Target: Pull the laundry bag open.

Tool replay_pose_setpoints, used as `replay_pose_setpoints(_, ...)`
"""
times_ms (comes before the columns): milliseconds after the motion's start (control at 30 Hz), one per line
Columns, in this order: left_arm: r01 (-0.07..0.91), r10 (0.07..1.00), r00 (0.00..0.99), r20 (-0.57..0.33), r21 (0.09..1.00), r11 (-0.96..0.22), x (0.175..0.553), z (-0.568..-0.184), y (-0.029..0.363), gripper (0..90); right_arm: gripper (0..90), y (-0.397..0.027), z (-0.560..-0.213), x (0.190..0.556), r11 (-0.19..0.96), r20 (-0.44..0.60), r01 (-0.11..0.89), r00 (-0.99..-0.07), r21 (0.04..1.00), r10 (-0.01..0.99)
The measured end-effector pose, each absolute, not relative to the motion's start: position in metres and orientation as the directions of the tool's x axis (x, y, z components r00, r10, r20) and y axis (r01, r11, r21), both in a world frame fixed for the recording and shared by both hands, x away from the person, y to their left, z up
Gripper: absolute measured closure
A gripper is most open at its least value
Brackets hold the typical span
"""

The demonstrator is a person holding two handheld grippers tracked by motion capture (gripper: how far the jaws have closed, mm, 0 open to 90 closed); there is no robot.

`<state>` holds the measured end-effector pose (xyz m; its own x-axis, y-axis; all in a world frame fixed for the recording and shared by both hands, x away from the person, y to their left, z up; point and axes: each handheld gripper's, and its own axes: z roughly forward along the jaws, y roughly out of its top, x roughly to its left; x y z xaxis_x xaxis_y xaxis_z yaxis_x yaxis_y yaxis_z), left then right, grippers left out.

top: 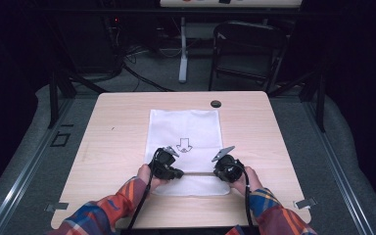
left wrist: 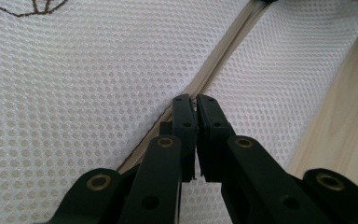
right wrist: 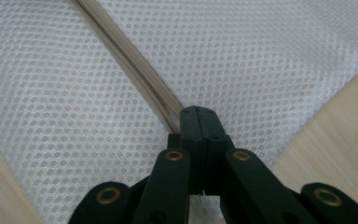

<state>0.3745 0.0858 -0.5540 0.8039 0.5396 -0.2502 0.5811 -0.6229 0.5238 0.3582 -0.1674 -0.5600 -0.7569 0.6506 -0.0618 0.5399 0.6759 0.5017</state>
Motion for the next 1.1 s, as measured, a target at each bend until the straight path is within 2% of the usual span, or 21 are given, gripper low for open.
replay_pose_setpoints(700, 0.611, 0.582, 0.775, -0.245, 0.525, -0.592, 0.37, -0.547, 0.124, 87.1, 90.0, -0.169, -0.559, 0.359, 0.675, -0.056, 0.547, -0.755, 0.496, 0.653)
replay_pose_setpoints(1100, 0.646, 0.63, 0.739, -0.237, 0.514, -0.565, 0.367, -0.542, 0.159, 87.1, 90.0, -0.169, -0.559, 0.359, 0.671, -0.055, 0.553, -0.75, 0.495, 0.659)
